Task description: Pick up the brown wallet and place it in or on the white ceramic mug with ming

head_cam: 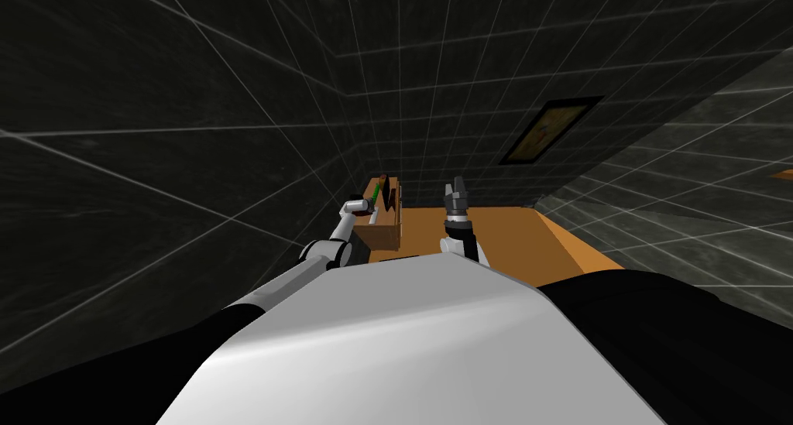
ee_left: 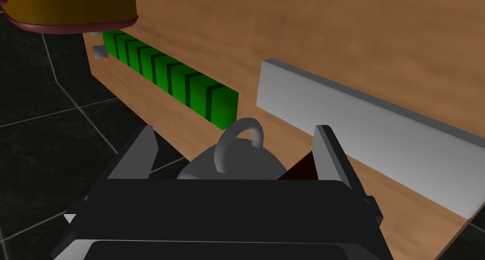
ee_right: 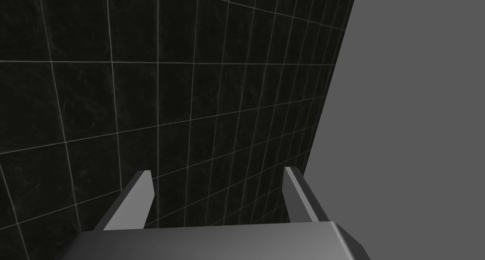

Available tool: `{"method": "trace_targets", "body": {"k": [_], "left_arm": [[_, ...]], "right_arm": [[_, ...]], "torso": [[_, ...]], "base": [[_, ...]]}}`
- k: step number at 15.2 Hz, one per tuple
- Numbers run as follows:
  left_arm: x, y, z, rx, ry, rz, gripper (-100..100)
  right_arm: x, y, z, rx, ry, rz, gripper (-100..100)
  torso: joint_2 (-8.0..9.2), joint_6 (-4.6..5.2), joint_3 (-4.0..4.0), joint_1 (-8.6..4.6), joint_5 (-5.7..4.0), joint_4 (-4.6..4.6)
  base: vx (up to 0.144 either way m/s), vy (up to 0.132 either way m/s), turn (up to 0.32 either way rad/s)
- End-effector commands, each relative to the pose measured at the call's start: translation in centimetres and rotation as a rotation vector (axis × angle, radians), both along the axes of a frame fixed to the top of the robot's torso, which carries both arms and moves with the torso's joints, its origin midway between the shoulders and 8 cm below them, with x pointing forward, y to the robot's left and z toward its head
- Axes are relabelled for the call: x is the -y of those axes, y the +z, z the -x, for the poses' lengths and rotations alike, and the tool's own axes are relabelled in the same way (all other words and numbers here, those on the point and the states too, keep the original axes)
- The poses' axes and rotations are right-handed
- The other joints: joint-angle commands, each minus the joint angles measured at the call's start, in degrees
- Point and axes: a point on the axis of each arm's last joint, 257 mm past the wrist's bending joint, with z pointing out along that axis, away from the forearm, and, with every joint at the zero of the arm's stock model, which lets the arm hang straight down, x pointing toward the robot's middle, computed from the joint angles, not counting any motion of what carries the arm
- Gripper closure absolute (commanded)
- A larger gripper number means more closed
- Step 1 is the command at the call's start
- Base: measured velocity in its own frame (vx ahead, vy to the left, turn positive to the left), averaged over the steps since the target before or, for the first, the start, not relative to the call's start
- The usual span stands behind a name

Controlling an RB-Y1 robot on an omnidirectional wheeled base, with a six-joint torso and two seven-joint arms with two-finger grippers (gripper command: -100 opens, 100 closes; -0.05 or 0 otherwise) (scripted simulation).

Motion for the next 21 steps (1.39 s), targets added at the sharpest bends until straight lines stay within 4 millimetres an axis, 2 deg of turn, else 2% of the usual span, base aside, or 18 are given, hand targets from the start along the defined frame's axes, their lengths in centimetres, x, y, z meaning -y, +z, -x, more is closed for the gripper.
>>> {"method": "trace_targets", "body": {"k": [1, 9, 21], "left_arm": [[0.3, 0.1, 0.3, -0.021, -0.007, -0.001, -100], [0.6, 0.1, 1.5, -0.103, -0.025, -0.010, -100], [-0.1, -0.4, 4.5, -0.268, -0.038, -0.022, -100]], "right_arm": [[0.0, 0.0, 0.0, 0.000, 0.000, 0.000, 0], [0.0, 0.0, 0.0, 0.000, 0.000, 0.000, 0], [0.0, 0.0, 0.0, 0.000, 0.000, 0.000, 0]], "torso": [[0.00, 0.00, 0.00, 0.00, 0.00, 0.00], [-0.10, -0.01, -0.06, 0.09, 0.02, -0.02], [-0.14, -0.02, -0.08, 0.11, 0.02, -0.03]], "base": [[0.002, 0.001, 0.014], [0.018, 0.015, 0.020], [0.027, 0.020, 0.015]]}}
